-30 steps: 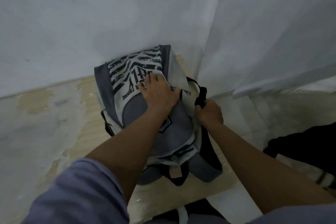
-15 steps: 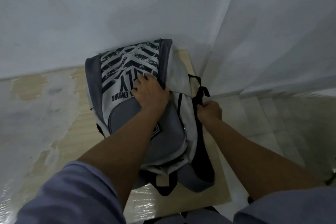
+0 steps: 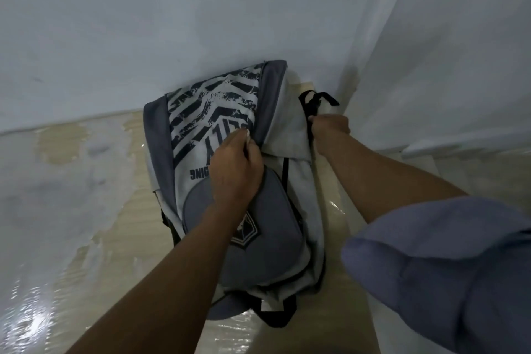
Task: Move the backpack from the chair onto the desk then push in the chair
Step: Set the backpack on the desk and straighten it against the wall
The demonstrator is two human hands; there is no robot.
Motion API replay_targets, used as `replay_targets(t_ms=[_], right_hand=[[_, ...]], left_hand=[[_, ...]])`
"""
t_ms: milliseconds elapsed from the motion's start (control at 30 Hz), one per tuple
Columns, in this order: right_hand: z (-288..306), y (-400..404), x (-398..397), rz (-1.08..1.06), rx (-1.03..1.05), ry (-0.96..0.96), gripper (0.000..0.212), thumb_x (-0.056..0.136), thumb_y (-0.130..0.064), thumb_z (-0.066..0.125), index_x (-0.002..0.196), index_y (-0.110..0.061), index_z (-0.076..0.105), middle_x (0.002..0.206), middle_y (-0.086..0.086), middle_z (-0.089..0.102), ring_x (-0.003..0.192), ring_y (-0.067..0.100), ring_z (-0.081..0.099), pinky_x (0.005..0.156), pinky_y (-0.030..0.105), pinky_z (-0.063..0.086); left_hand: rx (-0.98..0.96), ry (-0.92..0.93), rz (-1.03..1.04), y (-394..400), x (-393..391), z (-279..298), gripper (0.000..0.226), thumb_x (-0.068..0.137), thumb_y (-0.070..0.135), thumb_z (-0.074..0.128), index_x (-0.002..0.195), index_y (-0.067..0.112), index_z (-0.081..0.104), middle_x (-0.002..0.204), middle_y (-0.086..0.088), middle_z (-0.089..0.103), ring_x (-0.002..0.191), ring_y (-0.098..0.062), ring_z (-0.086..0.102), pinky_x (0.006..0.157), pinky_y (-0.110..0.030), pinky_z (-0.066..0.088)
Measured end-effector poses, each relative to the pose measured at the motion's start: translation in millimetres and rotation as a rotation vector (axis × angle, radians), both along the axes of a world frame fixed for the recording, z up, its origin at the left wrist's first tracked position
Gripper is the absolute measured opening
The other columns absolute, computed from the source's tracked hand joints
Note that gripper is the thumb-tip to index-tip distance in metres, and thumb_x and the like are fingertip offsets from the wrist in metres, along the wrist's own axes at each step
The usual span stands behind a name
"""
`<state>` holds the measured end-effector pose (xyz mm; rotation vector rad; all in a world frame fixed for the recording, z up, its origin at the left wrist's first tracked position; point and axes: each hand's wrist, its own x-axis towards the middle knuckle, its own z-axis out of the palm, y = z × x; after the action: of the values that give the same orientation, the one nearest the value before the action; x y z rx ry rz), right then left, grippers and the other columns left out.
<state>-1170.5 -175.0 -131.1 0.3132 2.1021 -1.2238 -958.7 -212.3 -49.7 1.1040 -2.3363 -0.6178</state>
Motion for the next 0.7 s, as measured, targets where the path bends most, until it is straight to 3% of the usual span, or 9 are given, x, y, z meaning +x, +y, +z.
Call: replay_targets(t_ms=[100,133,200,300,400,467,533,600,700], right_hand=[[-2,-11,-9,-0.022,0.003,-0.001,0.025,0.085,-0.016,0.079,0.108,-0.010,0.071,0.090,0.003,0.071,0.059,0.013,0.057,0.037,0.014,0.042],[-3,-13,-11,-0.017,0.067,0.010,0.015,0.084,-0.017,0.079,0.092,-0.008,0.070,0.088,0.004,0.071,0.053,0.012,0.052,0.035,0.015,0.037],[-7,-12,-12,0.002,0.163,0.030,0.028,0.084,-0.017,0.077,0.066,-0.012,0.056,0.084,0.005,0.069,0.050,0.013,0.048,0.037,0.017,0.033],[-14,-10,-10,0.050,0.192,0.045,0.034,0.087,-0.017,0.075,0.061,-0.015,0.053,0.073,0.006,0.065,0.051,0.015,0.050,0.040,0.021,0.038],[-10,-8,-7,0.087,0.070,-0.006,0.022,0.090,-0.033,0.069,0.085,-0.011,0.068,0.103,0.014,0.073,0.071,0.023,0.064,0.065,0.031,0.059],[-4,-6,-2,0.078,-0.073,-0.104,0.054,0.093,-0.053,0.058,0.122,-0.008,0.063,0.116,0.010,0.067,0.096,0.030,0.066,0.090,0.039,0.058],[2,-3,7,0.143,-0.132,-0.164,0.074,0.092,-0.068,0.043,0.136,-0.009,0.055,0.122,0.010,0.064,0.105,0.030,0.062,0.100,0.041,0.052],[5,-5,16,0.250,-0.117,-0.151,0.080,0.093,-0.072,0.032,0.140,-0.010,0.053,0.131,0.011,0.061,0.105,0.026,0.058,0.101,0.038,0.047],[17,-5,27,0.315,-0.051,-0.050,0.078,0.098,-0.068,0.025,0.142,-0.011,0.052,0.139,0.014,0.057,0.108,0.028,0.056,0.093,0.035,0.042]], left_hand=[[0.003,0.107,-0.012,-1,-1,2,0.030,0.094,0.002,0.051,0.067,0.012,0.040,0.062,0.004,0.041,0.055,-0.011,0.034,0.053,-0.018,0.022],[0.001,0.120,-0.007,-2,-1,3,0.030,0.094,0.001,0.051,0.067,0.011,0.041,0.062,0.004,0.041,0.056,-0.012,0.034,0.053,-0.020,0.021],[0.000,0.134,-0.002,-2,0,4,0.030,0.094,-0.001,0.052,0.067,0.008,0.043,0.062,0.001,0.042,0.057,-0.014,0.037,0.056,-0.023,0.022],[0.012,0.132,-0.042,-2,1,4,0.031,0.095,-0.003,0.053,0.069,0.011,0.042,0.064,0.001,0.043,0.059,-0.012,0.036,0.058,-0.023,0.024],[0.074,0.067,-0.152,2,-1,2,0.023,0.100,0.009,0.052,0.077,0.011,0.051,0.076,-0.002,0.055,0.070,-0.013,0.048,0.066,-0.024,0.036],[0.133,-0.090,-0.164,3,-4,-5,0.027,0.104,0.025,0.049,0.112,0.005,0.066,0.123,-0.013,0.067,0.115,-0.024,0.060,0.095,-0.035,0.049],[0.177,-0.291,-0.164,4,-7,-13,0.056,0.105,0.042,0.041,0.150,0.008,0.043,0.161,-0.011,0.037,0.151,-0.024,0.030,0.122,-0.047,0.028],[0.195,-0.418,-0.174,5,-8,-19,0.071,0.104,0.055,0.033,0.160,0.013,0.020,0.169,-0.006,0.016,0.157,-0.022,0.011,0.126,-0.053,0.013],[0.188,-0.469,-0.192,0,-4,-22,0.077,0.101,0.063,0.028,0.161,0.016,0.016,0.170,-0.004,0.012,0.157,-0.021,0.006,0.126,-0.056,0.007]])
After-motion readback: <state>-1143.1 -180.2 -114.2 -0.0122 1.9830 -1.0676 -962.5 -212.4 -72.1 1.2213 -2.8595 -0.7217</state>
